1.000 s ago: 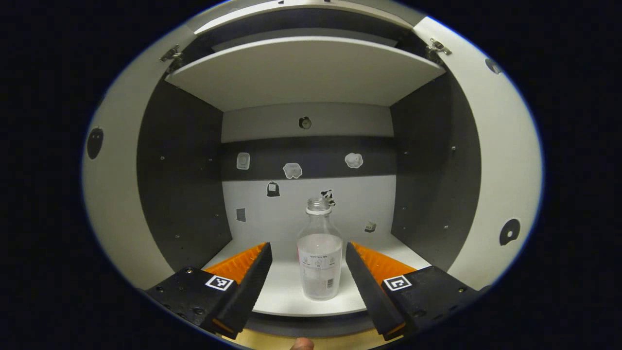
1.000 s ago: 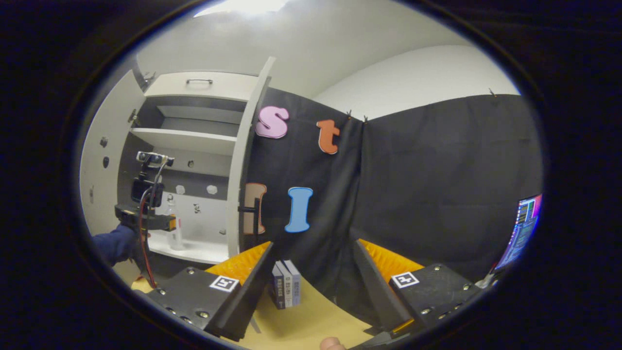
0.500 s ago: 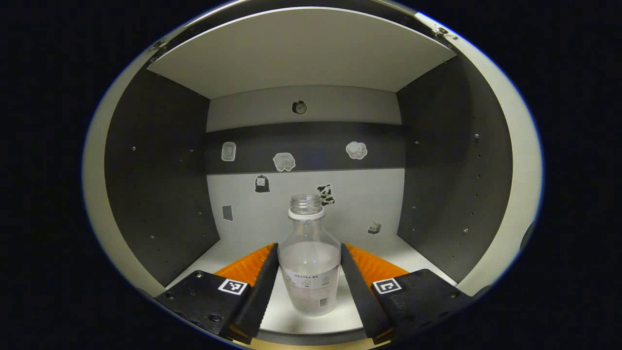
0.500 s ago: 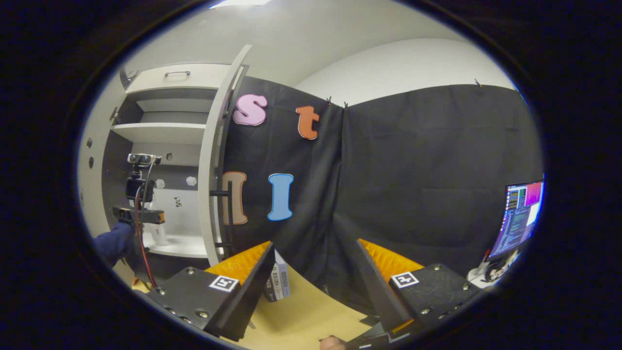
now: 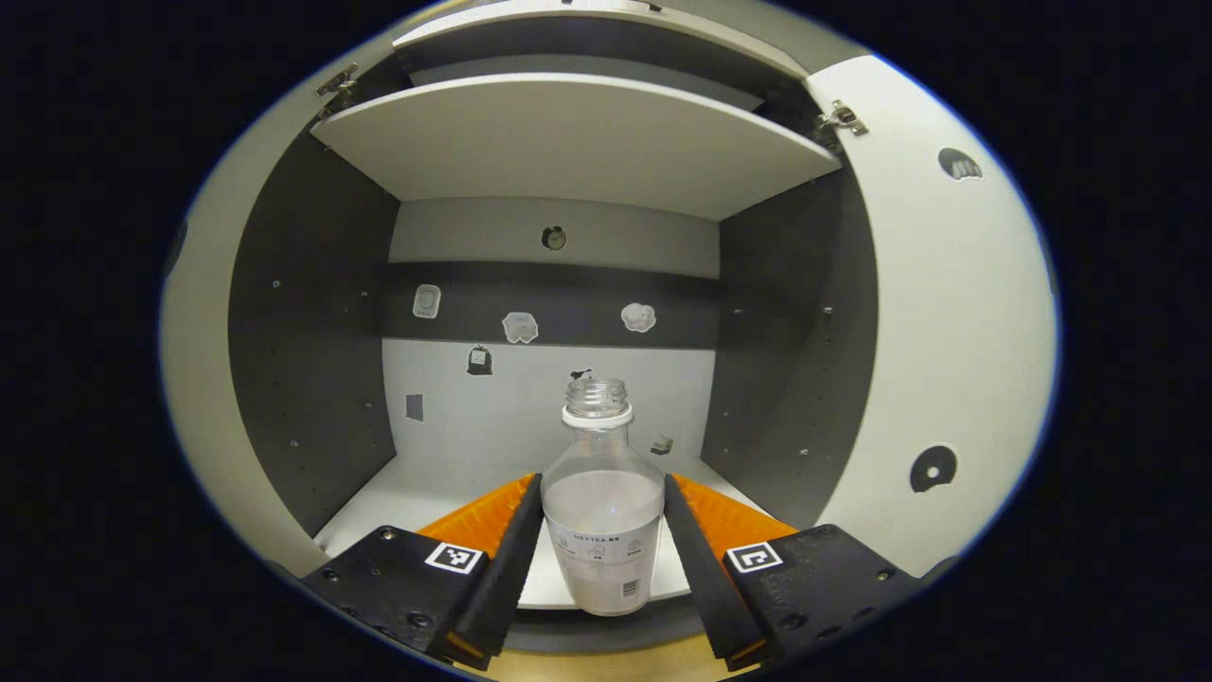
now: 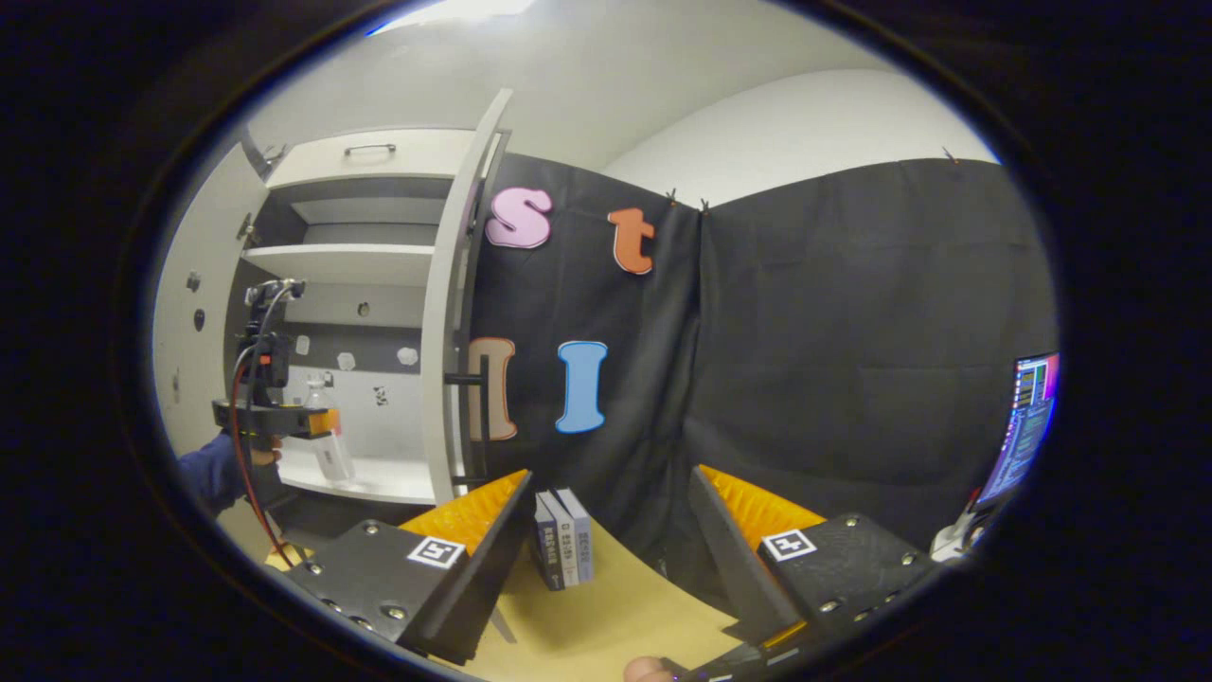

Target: Grasp the bottle in the cabinet with the left hand and place it on the coaster, then close the right door with the right hand and the left door with the left hand.

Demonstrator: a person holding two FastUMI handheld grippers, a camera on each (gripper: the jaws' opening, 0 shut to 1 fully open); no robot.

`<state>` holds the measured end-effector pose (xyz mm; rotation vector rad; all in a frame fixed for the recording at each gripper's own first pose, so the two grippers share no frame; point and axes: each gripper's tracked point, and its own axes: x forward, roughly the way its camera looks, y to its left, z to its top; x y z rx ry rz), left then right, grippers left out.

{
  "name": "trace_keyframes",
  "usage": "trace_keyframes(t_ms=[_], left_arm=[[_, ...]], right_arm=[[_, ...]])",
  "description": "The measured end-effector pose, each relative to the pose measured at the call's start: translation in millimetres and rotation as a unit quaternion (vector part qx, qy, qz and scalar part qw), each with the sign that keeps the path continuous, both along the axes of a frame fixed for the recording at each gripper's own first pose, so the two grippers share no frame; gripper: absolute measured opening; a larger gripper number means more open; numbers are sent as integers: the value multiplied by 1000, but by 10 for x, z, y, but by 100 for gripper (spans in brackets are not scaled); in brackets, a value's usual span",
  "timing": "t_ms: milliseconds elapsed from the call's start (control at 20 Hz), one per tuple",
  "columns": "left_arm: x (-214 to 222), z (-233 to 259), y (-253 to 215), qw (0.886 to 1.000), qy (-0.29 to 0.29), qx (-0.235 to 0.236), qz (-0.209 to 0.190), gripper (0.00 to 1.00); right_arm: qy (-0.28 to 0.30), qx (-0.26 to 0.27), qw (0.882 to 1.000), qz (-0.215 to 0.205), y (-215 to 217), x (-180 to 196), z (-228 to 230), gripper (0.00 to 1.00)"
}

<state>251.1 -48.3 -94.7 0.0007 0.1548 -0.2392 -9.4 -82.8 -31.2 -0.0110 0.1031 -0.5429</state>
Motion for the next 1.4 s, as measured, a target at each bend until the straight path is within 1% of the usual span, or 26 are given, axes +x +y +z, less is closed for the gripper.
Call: trace_keyframes(t_ms=[50, 100, 150, 350, 550, 650, 800, 1000, 1100, 1150, 1300, 1400], left_arm=[[-122, -7, -3, 1000, 1, -2, -9, 78], [-234, -8, 0, 1000, 2, -4, -17, 80], [-336, -41, 5, 1000, 4, -5, -24, 78], [-773, -218, -39, 997, 2, 5, -76, 78], [-1253, -417, -177, 990, -5, -16, -143, 79], [-1492, -539, -220, 986, -3, -22, -168, 79], [-1801, -729, -261, 980, -9, -8, -199, 78], [-2242, -1072, -341, 970, -18, 24, -242, 79], [-2504, -1347, -358, 965, 7, 40, -259, 79], [-2607, -1450, -379, 962, 17, 40, -268, 79], [-2906, -1739, -456, 956, 48, 13, -290, 79], [-3069, -1902, -442, 955, 64, -10, -290, 80]], right_arm=[[-1, 0, 1000, 6, 19, 4, 16, 99], [-2, -1, 1000, 12, 27, 2, 18, 99], [-3, -1, 1000, 17, 46, 5, 33, 99], [-9, 0, 999, 37, 98, 20, 100, 99], [-13, -1, 999, 48, 98, 3, 158, 99], [-17, -1, 999, 52, 82, -4, 202, 99], [-23, -6, 998, 56, 44, -23, 277, 99], [-24, -16, 998, 60, -2, -31, 333, 98], [-25, -13, 998, 65, -2, -25, 338, 98], [-25, -12, 997, 68, 5, -12, 349, 98], [-27, -13, 997, 77, 12, 6, 370, 98], [-28, -16, 996, 83, 21, 24, 395, 98]])
